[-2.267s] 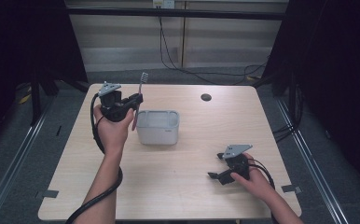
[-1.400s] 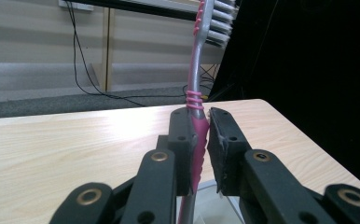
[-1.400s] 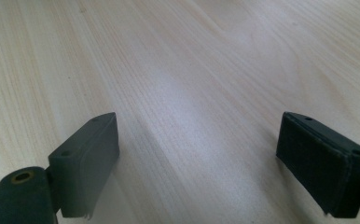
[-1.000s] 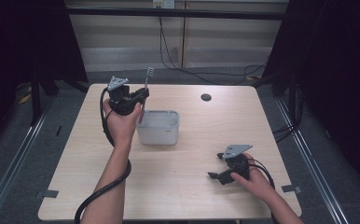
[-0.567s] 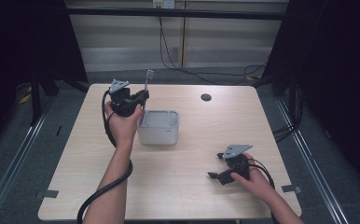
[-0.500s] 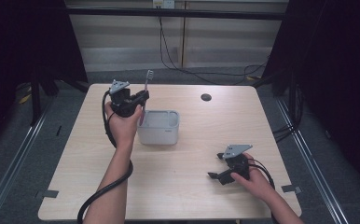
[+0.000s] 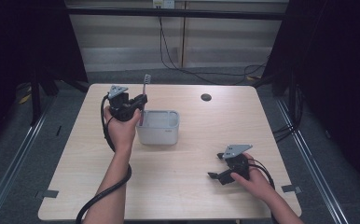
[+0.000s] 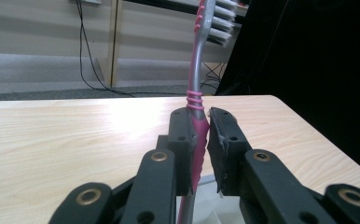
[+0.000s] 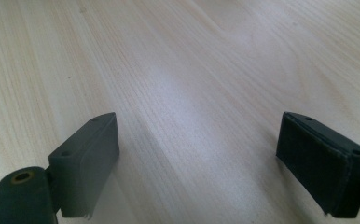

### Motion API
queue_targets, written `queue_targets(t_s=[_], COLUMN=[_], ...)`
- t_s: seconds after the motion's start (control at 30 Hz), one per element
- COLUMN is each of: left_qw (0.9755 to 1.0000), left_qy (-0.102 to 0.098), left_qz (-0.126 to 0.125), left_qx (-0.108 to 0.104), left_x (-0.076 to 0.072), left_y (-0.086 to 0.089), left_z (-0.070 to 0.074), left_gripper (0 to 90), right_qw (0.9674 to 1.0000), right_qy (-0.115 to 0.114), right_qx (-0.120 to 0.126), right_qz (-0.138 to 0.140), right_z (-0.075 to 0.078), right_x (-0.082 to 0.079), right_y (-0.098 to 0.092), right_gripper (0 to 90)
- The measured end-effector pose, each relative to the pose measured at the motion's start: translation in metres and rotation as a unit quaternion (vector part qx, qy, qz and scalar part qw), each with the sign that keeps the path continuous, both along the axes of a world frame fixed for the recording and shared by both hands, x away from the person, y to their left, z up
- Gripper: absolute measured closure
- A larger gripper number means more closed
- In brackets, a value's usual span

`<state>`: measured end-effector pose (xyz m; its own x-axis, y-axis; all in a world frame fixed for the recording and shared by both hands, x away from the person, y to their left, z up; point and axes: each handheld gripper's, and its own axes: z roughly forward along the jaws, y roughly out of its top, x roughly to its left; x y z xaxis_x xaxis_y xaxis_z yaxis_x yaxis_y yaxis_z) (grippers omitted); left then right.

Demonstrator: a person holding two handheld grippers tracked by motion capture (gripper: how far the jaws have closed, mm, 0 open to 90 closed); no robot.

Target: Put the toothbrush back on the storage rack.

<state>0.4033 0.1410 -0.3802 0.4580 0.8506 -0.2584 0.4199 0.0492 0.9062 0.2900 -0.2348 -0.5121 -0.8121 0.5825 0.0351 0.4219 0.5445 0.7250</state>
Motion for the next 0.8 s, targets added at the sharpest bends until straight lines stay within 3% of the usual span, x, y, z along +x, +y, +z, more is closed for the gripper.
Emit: queue_targets(t_s=[0.8], left_qw=[0.9997], left_qy=[0.022], left_qz=[0.004], left_qx=[0.014], left_x=[-0.010], left_y=[0.004], left_z=[-0.012], left_gripper=[79.5], right_qw=[1.0000], right_qy=[0.000], right_qx=[0.000], right_qz=[0.000], right_z=[0.000], right_x=[0.000], right_y=[0.000], right_gripper=[12.4])
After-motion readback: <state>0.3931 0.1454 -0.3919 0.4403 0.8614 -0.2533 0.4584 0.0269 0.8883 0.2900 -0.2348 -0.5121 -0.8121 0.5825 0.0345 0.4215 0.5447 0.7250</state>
